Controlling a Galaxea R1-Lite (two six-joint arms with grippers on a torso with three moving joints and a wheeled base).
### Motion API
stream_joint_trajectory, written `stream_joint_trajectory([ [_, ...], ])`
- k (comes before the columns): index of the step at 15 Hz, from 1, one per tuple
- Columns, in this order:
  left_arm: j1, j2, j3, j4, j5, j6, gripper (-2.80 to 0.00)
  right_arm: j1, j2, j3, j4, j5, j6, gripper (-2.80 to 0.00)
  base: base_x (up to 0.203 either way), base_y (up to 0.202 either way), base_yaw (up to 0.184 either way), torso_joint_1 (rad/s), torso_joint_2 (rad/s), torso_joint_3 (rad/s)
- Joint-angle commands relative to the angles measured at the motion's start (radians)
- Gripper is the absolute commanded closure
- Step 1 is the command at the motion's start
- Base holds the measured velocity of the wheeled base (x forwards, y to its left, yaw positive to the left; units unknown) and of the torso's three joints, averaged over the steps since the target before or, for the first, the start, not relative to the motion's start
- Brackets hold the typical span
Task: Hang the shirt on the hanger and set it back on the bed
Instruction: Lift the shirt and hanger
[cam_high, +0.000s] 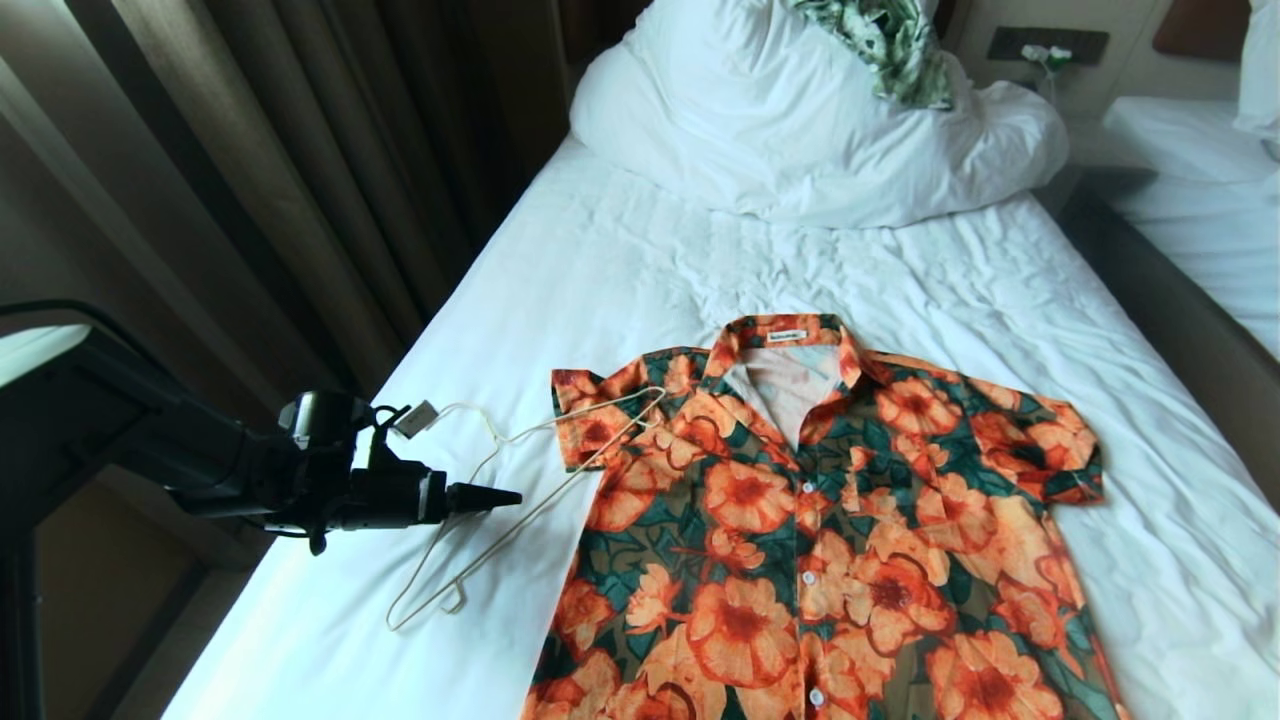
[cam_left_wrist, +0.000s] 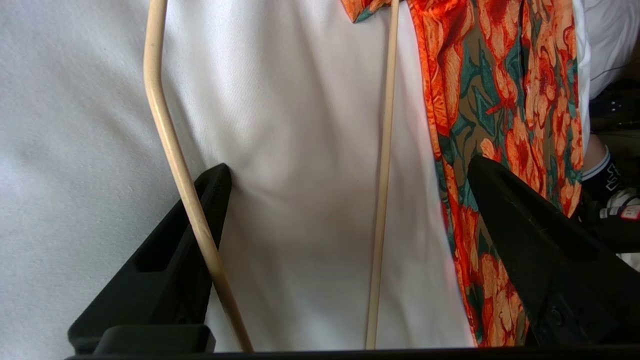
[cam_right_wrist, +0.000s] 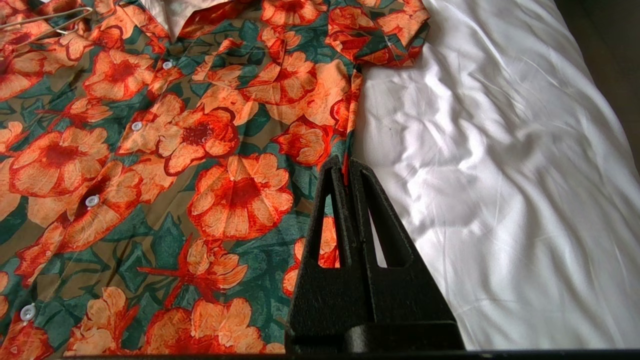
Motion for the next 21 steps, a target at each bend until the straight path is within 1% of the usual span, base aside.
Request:
stream_joint_trajectory([
  [1,0.000,-0.004,0.002,-0.001,-0.007,0.001,-2.80,0.000,-0.001,0.000,0.000,0.000,0.000,0.00,0.000,0.000,0.000,0.000,0.00,0.000],
  [2,0.000,-0.002,0.003,-0.001,-0.007,0.003,0.00,0.000,-0.001,0.000,0.000,0.000,0.000,0.00,0.000,0.000,0.000,0.000,0.00,0.000],
  [8,0.002,-0.009,0.007,0.004,-0.008,0.001,0.00,0.000,-0.001,0.000,0.000,0.000,0.000,0.00,0.000,0.000,0.000,0.000,0.00,0.000],
  [10,0.004,-0.044,0.022,0.006,-0.013,-0.005,0.00,0.000,-0.001,0.000,0.000,0.000,0.000,0.00,0.000,0.000,0.000,0.000,0.00,0.000],
  [13,0.004,-0.176,0.074,0.007,-0.040,-0.054,0.00,0.000,-0.001,0.000,0.000,0.000,0.000,0.00,0.000,0.000,0.000,0.000,0.00,0.000],
  [17,-0.007,-0.379,0.174,0.008,-0.045,-0.078,0.00,0.000,-0.001,0.000,0.000,0.000,0.000,0.00,0.000,0.000,0.000,0.000,0.00,0.000],
  [21,-0.048,-0.588,0.254,0.011,-0.045,-0.154,0.00,0.000,-0.001,0.000,0.000,0.000,0.000,0.00,0.000,0.000,0.000,0.000,0.00,0.000],
])
